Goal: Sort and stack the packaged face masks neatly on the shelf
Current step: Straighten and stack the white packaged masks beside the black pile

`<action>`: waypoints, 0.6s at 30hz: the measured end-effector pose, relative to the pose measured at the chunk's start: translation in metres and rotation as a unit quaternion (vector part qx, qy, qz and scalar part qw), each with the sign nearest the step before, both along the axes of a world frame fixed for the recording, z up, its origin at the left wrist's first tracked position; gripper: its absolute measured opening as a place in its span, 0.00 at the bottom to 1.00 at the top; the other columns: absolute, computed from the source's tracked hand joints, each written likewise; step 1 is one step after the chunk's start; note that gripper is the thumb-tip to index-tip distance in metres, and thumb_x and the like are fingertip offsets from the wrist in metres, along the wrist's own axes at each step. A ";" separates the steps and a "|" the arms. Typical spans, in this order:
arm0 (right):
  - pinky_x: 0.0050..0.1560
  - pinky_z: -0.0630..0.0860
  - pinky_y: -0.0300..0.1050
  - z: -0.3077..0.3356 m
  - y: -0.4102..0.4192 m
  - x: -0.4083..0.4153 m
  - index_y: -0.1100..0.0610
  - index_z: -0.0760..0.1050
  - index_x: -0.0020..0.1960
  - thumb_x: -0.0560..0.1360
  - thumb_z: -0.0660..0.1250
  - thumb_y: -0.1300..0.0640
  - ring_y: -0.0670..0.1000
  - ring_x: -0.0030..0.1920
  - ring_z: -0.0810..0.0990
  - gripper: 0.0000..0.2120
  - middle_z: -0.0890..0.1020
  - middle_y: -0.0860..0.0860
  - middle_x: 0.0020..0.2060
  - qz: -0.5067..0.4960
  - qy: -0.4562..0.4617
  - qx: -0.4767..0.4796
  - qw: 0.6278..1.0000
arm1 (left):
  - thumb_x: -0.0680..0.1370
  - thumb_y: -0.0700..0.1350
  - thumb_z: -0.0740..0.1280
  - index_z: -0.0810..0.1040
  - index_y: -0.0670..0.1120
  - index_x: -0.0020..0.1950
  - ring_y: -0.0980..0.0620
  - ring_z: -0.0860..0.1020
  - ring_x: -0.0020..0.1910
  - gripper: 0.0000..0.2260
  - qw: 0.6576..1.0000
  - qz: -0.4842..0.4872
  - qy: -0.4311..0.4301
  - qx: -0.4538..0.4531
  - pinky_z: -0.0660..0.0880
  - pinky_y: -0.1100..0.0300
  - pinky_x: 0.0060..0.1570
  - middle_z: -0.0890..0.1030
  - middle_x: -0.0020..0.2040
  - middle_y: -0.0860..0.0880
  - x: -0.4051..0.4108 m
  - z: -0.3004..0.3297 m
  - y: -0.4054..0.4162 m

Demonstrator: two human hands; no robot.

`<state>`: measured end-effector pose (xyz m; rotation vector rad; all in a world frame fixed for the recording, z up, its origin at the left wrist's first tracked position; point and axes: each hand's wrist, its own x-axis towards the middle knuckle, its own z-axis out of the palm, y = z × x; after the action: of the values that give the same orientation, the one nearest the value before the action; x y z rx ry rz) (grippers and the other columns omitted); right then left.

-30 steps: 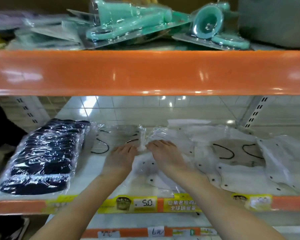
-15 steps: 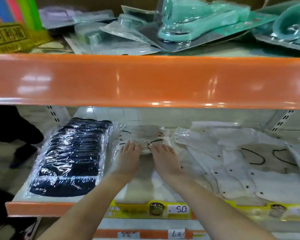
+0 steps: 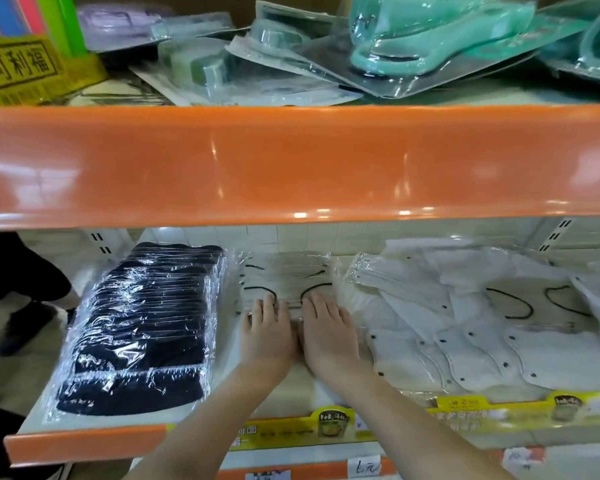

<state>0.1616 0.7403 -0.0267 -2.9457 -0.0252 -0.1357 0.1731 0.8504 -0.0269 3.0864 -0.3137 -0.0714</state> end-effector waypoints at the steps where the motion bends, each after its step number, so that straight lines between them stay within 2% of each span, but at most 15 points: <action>1: 0.73 0.52 0.49 0.000 -0.002 0.001 0.56 0.54 0.76 0.82 0.51 0.54 0.53 0.75 0.55 0.23 0.57 0.51 0.75 0.006 0.007 0.001 1.000 | 0.76 0.56 0.37 0.54 0.45 0.77 0.44 0.53 0.76 0.32 1.000 0.001 -0.002 -0.007 0.53 0.49 0.72 0.53 0.78 0.42 0.001 -0.001 0.001; 3: 0.73 0.51 0.49 0.000 -0.004 0.003 0.55 0.53 0.77 0.82 0.49 0.51 0.52 0.75 0.53 0.24 0.56 0.51 0.76 0.017 0.025 -0.002 1.000 | 0.75 0.55 0.39 0.63 0.43 0.74 0.41 0.61 0.73 0.32 1.000 -0.001 -0.014 -0.017 0.61 0.45 0.69 0.62 0.75 0.39 0.003 -0.001 0.002; 5: 0.73 0.51 0.50 0.001 -0.003 0.004 0.55 0.54 0.77 0.80 0.42 0.46 0.52 0.76 0.54 0.28 0.56 0.51 0.77 0.022 0.030 0.000 0.999 | 0.75 0.52 0.47 0.76 0.40 0.64 0.37 0.75 0.63 0.29 0.999 -0.012 -0.022 -0.033 0.74 0.41 0.57 0.75 0.65 0.36 0.008 -0.003 0.005; 7: 0.74 0.51 0.50 0.001 -0.002 0.004 0.55 0.54 0.77 0.78 0.38 0.44 0.52 0.76 0.54 0.31 0.56 0.51 0.77 0.021 0.030 0.000 0.999 | 0.74 0.51 0.51 0.81 0.39 0.57 0.36 0.79 0.55 0.25 0.999 -0.013 -0.017 -0.026 0.78 0.41 0.48 0.80 0.57 0.36 0.013 -0.008 0.009; 10: 0.74 0.47 0.49 -0.002 -0.002 0.008 0.55 0.50 0.78 0.82 0.47 0.48 0.51 0.77 0.50 0.26 0.52 0.51 0.77 0.025 0.043 0.004 0.999 | 0.75 0.51 0.54 0.79 0.40 0.61 0.36 0.78 0.58 0.24 1.000 -0.007 -0.019 -0.015 0.76 0.41 0.53 0.78 0.61 0.36 0.013 -0.006 0.010; 12: 0.74 0.47 0.49 -0.001 -0.002 0.009 0.55 0.50 0.78 0.81 0.42 0.46 0.52 0.77 0.50 0.28 0.52 0.51 0.78 0.027 0.044 -0.001 0.999 | 0.79 0.51 0.51 0.69 0.42 0.71 0.37 0.68 0.69 0.25 0.999 -0.008 -0.004 -0.031 0.67 0.42 0.65 0.68 0.71 0.36 0.011 -0.001 0.009; 14: 0.74 0.47 0.50 -0.001 -0.001 0.010 0.55 0.51 0.78 0.73 0.31 0.42 0.53 0.76 0.51 0.37 0.53 0.51 0.77 0.029 0.040 0.004 0.999 | 0.81 0.53 0.45 0.56 0.45 0.77 0.41 0.56 0.76 0.25 1.000 -0.005 -0.005 -0.019 0.55 0.46 0.72 0.56 0.77 0.39 0.015 -0.003 0.010; 16: 0.74 0.48 0.50 -0.002 -0.001 0.010 0.56 0.51 0.78 0.68 0.28 0.42 0.53 0.76 0.52 0.42 0.54 0.52 0.77 0.029 0.042 0.005 0.999 | 0.82 0.54 0.48 0.58 0.44 0.76 0.40 0.58 0.75 0.25 1.000 0.003 -0.023 -0.016 0.57 0.45 0.71 0.58 0.76 0.39 0.017 -0.004 0.008; 18: 0.74 0.48 0.50 0.001 -0.002 0.010 0.56 0.52 0.78 0.75 0.34 0.43 0.53 0.76 0.52 0.35 0.54 0.52 0.77 0.031 0.043 0.018 0.998 | 0.81 0.53 0.51 0.62 0.44 0.75 0.40 0.61 0.73 0.24 0.999 0.004 -0.039 0.000 0.61 0.44 0.70 0.61 0.75 0.39 0.018 -0.003 0.006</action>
<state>0.1719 0.7384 -0.0252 -2.9086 -0.1014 -0.0005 0.1906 0.8561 -0.0302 3.0947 -0.3050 0.0499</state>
